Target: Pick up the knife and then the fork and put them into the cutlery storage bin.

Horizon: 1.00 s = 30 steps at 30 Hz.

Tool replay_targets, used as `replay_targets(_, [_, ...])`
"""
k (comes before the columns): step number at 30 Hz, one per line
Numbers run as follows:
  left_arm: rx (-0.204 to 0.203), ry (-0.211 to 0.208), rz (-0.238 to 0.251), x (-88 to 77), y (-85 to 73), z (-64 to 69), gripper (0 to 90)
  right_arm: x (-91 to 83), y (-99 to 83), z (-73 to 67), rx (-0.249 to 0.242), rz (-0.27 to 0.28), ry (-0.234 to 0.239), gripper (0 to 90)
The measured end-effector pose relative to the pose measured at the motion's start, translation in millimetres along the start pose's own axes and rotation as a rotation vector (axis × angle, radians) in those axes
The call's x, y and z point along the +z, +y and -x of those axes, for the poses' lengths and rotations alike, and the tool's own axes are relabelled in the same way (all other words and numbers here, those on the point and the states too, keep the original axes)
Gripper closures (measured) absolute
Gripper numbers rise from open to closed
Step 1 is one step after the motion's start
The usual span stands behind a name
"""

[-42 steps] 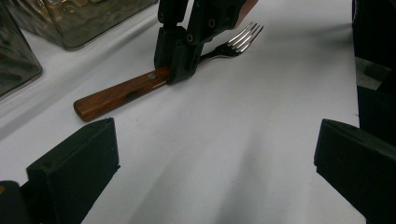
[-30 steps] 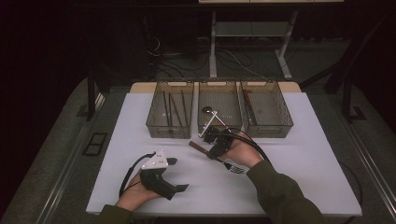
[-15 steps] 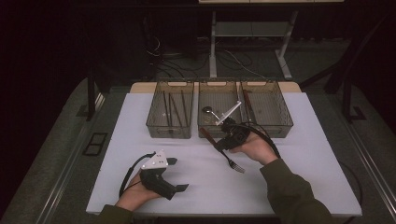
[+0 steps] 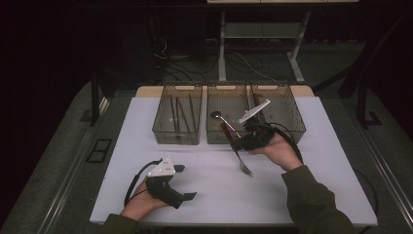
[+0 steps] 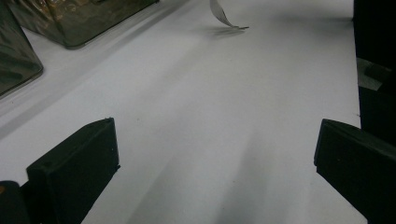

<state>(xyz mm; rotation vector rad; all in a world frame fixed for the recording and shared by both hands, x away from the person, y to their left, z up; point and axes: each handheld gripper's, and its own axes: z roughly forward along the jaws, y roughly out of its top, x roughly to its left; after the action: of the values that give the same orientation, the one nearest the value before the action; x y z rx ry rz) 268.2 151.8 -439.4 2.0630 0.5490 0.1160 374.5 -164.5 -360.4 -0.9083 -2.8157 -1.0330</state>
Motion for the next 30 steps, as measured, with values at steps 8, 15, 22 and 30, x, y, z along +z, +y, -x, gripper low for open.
replay_targets(8, [0.006,0.001,-0.005,0.1,0.0,-0.3,0.0,-20.9,-13.7,5.5,0.015,0.076,-0.004,77.0])
replay_targets(15, [0.006,0.002,-0.008,0.3,0.0,-0.7,0.0,-39.2,-24.0,12.5,0.031,0.132,-0.014,77.0])
replay_targets(22, [0.005,0.002,-0.007,0.3,-0.1,-0.7,0.0,-53.4,-29.5,18.3,0.045,0.169,-0.029,77.0])
replay_targets(30, [0.003,0.005,-0.007,0.1,-0.2,-0.8,0.0,-74.5,-28.6,24.9,0.057,0.212,-0.065,77.0])
